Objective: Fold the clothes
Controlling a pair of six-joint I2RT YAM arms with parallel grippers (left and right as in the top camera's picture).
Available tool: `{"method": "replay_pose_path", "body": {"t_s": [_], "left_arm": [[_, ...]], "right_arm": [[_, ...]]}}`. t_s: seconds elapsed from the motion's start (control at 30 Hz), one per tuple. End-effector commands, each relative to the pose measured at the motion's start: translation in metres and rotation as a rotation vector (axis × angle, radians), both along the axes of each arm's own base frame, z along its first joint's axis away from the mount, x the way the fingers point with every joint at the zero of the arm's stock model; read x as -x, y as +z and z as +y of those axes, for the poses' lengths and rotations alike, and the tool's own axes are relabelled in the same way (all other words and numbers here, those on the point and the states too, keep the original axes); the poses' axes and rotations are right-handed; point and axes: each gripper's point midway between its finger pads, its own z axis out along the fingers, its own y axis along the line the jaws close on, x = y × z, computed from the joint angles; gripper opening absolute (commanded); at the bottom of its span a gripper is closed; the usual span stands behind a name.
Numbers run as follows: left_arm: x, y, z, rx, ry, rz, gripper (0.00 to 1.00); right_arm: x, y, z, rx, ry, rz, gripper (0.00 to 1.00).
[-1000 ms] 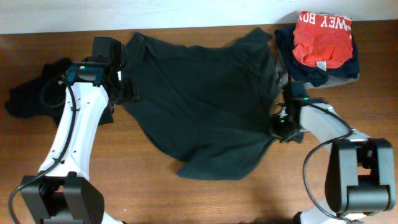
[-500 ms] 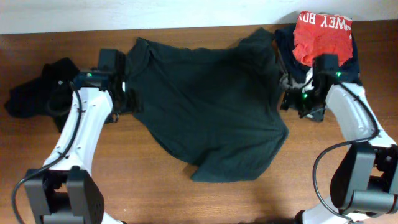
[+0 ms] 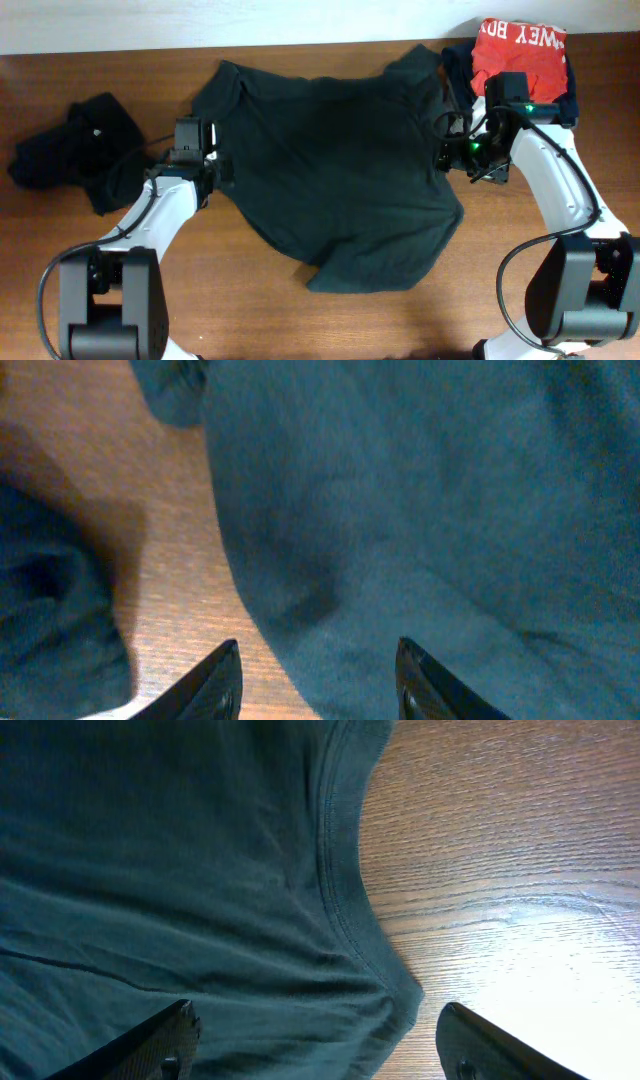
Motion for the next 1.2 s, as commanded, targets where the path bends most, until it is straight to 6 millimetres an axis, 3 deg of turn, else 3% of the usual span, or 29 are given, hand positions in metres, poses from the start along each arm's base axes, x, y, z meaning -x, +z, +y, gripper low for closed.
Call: {"method": "replay_pose_path", "body": {"t_s": [0.0,0.2,0.33,0.47,0.63,0.77,0.9,1.07,1.17], "left_arm": [[0.005,-0.026,0.002,-0.008,-0.009,0.044,0.49],[0.001,-0.053,0.002,-0.009,-0.002,0.067,0.50],[0.000,-0.055,0.001,-0.004,0.006,0.064,0.48],[-0.005,-0.051,0.001,0.001,0.010,0.049,0.21],[-0.012,-0.022,0.001,0.011,0.028,0.046,0.01],[-0.012,0.025,0.003,0.002,0.034,0.027,0.01],[-0.001,0.067,0.004,-0.002,0.036,0.013,0.01],[0.026,0.086,-0.002,0.013,0.050,0.046,0.01],[0.028,0.088,-0.008,0.014,0.037,0.046,0.01]], "right_arm": [[-0.003,0.004,0.003,-0.002,0.018,-0.011,0.80],[-0.002,0.003,0.003,-0.001,0.022,-0.008,0.80],[-0.001,0.003,0.003,-0.002,0.022,-0.005,0.80],[-0.002,0.003,0.003,-0.001,0.022,-0.007,0.80],[-0.004,0.004,0.003,-0.001,0.022,-0.016,0.80],[-0.004,0.004,0.003,-0.001,0.022,-0.015,0.80],[-0.002,0.004,0.003,-0.002,0.022,-0.009,0.80],[0.000,0.003,0.003,-0.002,0.022,0.003,0.80],[0.001,0.003,0.003,-0.002,0.022,0.003,0.80]]}}
